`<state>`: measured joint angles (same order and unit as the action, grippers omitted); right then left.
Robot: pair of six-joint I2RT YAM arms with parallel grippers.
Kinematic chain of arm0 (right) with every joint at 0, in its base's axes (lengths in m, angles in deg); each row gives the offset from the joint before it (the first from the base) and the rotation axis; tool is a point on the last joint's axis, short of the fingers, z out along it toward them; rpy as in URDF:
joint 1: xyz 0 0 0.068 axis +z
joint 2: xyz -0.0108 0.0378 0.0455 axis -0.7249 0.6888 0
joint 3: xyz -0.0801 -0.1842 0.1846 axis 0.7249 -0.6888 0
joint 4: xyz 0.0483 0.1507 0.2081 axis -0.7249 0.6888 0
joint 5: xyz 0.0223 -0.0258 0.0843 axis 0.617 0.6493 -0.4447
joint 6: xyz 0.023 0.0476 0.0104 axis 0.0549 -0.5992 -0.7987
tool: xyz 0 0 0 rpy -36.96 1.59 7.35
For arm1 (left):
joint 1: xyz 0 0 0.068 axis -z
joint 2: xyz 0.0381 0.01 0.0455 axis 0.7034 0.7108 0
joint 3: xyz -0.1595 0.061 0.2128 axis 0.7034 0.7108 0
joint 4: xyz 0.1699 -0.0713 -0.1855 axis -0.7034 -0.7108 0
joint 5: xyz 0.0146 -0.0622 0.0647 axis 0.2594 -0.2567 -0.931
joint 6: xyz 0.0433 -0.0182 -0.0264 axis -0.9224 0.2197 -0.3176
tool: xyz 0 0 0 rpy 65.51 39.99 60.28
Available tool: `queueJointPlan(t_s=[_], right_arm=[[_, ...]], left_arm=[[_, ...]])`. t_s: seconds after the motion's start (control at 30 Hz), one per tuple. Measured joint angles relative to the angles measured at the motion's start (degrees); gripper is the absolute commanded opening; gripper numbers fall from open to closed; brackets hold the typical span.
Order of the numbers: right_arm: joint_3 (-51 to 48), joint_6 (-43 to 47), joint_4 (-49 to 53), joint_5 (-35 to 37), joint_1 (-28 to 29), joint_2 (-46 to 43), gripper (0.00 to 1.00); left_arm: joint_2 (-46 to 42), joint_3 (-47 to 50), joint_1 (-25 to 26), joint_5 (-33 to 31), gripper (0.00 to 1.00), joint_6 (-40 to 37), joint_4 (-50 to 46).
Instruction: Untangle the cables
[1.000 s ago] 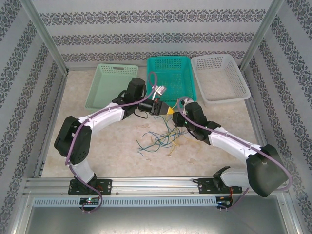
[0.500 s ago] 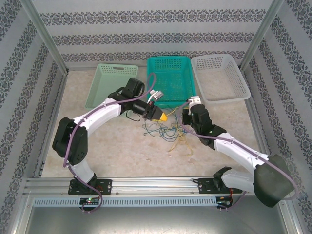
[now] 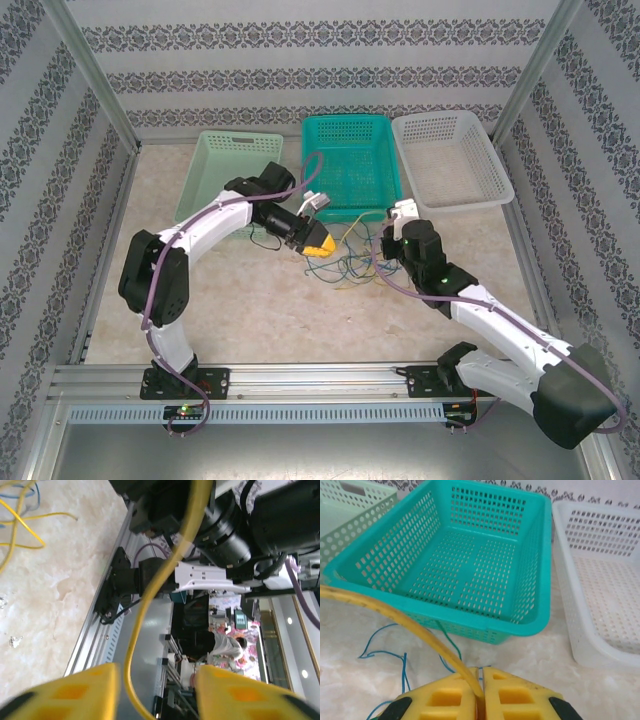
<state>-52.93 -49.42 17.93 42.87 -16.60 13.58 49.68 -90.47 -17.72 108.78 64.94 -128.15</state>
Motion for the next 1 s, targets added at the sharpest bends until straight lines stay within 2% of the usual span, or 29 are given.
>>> queueJointPlan(t_s=[0.07, 0.27, 0.47, 0.63, 0.83, 1.0], right_arm=[[0.7, -1.8, 1.9, -0.7, -0.7, 0.8, 0.06], [4.4, -11.5, 7.4, -5.0, -7.9, 4.0, 0.03], [4.9, -18.7, 9.4, -10.3, -12.0, 2.6, 0.03], [8.1, -24.8, 11.3, -16.9, -14.6, 2.6, 0.00], [14.1, -32.5, 14.0, -24.6, -15.9, 6.9, 0.00], [15.1, -36.8, 14.7, -29.7, -15.9, 8.3, 0.00]], left_arm=[[-0.7, -0.2, -0.1, -2.4, 1.00, 1.4, 1.4], [-9.5, 2.3, -0.1, -14.8, 1.00, 5.6, 8.3], [-19.5, 8.9, -0.1, -25.4, 1.00, 4.1, 11.7], [-16.8, 12.9, 1.4, -32.7, 0.99, 0.9, 11.3], [-11.5, 10.8, 6.6, -38.8, 0.90, -2.9, 11.0], [-9.5, 6.6, 10.6, -43.2, 0.81, -6.2, 11.1]])
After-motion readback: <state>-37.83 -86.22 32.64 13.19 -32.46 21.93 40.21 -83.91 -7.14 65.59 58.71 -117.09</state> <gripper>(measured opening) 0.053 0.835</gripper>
